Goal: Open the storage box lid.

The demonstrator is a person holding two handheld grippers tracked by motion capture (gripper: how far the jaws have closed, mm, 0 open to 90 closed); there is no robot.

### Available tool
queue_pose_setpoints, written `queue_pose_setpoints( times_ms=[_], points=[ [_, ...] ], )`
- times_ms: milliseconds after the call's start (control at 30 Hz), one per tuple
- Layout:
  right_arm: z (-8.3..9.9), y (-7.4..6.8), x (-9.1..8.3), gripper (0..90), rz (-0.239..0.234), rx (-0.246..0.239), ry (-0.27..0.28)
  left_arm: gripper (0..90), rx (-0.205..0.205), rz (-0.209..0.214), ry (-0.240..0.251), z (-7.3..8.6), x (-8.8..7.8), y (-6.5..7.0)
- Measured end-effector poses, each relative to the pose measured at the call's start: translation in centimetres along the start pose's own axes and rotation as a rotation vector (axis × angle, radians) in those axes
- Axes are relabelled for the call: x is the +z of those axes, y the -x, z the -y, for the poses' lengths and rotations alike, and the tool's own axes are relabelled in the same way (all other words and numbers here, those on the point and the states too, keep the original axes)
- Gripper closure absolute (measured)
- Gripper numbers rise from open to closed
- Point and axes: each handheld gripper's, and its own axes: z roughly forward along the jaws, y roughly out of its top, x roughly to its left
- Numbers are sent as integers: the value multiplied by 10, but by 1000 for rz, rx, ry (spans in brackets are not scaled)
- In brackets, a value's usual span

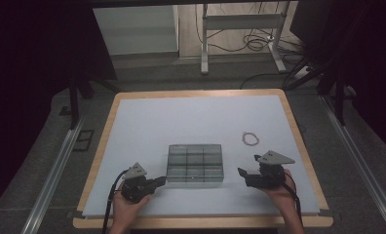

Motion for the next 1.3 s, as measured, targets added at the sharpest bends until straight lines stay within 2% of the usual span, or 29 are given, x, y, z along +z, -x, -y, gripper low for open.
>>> queue_pose_setpoints(
  times_ms=[600,833,1300],
  points=[
    [1,0,2,189,-1,-2,-5,900,5,-1,10,-2,0,2],
    [1,0,2,189,-1,-1,-6,900,-2,17,18,-5,0,2],
    [2,0,2,190,-2,4,-11,900,17,12,33,-15,1,2]
  ],
)
